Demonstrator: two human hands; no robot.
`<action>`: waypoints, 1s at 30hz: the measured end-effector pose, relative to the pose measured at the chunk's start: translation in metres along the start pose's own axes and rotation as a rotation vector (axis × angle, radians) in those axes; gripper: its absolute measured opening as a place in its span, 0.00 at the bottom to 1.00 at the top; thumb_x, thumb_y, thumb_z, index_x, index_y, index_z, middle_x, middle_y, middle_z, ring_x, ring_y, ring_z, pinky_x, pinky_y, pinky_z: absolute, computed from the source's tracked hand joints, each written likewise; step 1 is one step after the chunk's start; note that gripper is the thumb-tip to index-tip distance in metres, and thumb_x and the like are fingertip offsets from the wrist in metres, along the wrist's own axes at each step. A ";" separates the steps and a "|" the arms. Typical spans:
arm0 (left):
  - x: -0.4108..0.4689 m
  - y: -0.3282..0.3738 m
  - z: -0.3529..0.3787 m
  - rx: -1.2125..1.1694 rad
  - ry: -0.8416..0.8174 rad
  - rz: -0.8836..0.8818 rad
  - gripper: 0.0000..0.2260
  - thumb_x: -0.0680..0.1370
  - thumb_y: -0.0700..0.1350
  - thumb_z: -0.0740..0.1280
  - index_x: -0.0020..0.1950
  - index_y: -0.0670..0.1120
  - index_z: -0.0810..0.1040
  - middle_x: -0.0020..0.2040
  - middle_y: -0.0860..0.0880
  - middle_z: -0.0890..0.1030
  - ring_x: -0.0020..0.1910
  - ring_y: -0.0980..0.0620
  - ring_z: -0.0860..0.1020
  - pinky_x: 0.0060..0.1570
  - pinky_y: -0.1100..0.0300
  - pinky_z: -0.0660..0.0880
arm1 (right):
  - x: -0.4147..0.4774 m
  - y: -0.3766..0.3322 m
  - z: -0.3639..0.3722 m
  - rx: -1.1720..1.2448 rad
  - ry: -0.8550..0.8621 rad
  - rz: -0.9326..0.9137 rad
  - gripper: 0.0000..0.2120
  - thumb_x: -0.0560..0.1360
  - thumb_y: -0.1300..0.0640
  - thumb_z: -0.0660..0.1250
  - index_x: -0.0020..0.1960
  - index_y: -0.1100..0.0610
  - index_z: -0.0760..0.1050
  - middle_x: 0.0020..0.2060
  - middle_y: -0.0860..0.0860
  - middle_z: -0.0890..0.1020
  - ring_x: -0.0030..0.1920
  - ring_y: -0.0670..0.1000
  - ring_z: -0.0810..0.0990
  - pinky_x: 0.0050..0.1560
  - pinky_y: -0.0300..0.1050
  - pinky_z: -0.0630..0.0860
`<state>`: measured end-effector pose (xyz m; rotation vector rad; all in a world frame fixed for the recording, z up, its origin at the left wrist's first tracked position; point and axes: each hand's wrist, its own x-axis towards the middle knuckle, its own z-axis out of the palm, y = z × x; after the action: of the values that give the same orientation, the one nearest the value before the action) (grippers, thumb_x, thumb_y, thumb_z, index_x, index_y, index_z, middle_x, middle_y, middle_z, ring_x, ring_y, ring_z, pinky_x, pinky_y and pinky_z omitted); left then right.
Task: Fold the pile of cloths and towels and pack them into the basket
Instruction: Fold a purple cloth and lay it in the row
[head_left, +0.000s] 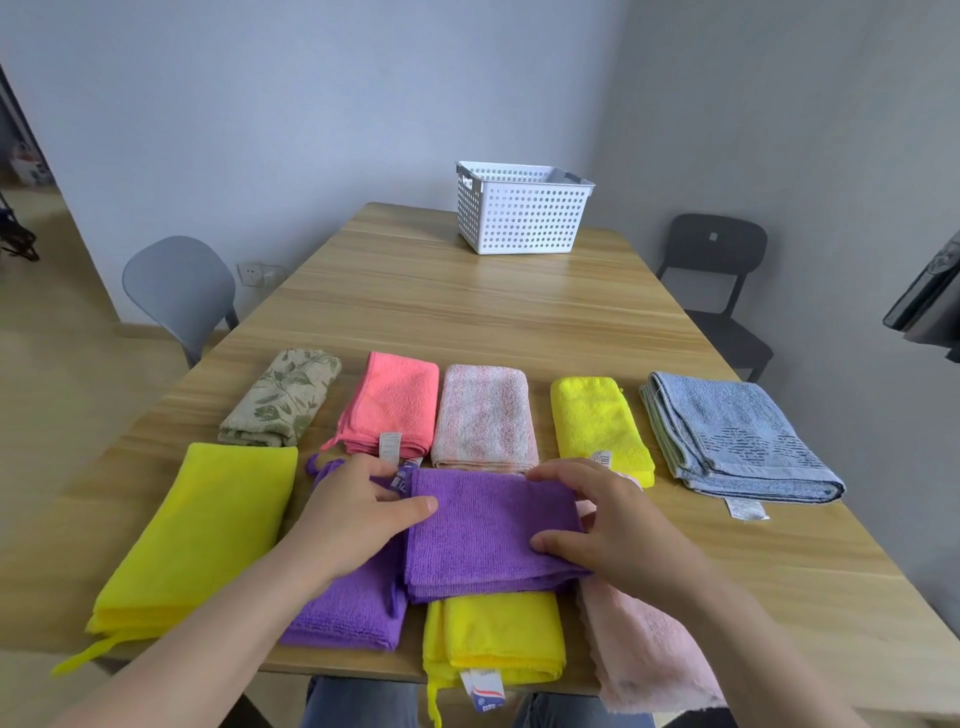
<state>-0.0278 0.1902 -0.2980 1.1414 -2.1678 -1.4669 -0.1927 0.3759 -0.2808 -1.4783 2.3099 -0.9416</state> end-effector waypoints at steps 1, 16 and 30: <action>-0.001 0.001 0.001 -0.057 0.003 -0.002 0.23 0.68 0.48 0.77 0.58 0.47 0.72 0.44 0.48 0.83 0.45 0.53 0.80 0.45 0.56 0.76 | -0.001 0.000 0.000 0.007 0.000 0.003 0.23 0.68 0.53 0.75 0.61 0.44 0.75 0.58 0.37 0.75 0.57 0.37 0.72 0.55 0.34 0.72; 0.003 0.006 0.003 0.264 0.058 0.220 0.35 0.69 0.51 0.75 0.72 0.47 0.62 0.60 0.49 0.74 0.57 0.49 0.76 0.60 0.57 0.70 | 0.022 -0.016 -0.006 -0.233 -0.191 0.057 0.38 0.66 0.45 0.76 0.72 0.47 0.65 0.67 0.42 0.71 0.67 0.44 0.67 0.58 0.32 0.62; -0.007 0.040 -0.005 -0.428 -0.087 0.191 0.23 0.62 0.48 0.74 0.56 0.48 0.77 0.50 0.38 0.81 0.47 0.46 0.81 0.54 0.46 0.76 | 0.019 -0.041 -0.004 0.040 0.060 -0.058 0.14 0.74 0.41 0.66 0.42 0.52 0.71 0.30 0.47 0.74 0.30 0.44 0.71 0.32 0.38 0.66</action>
<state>-0.0377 0.1989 -0.2590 0.7162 -1.8246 -1.7999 -0.1733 0.3493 -0.2495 -1.5287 2.2861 -1.0554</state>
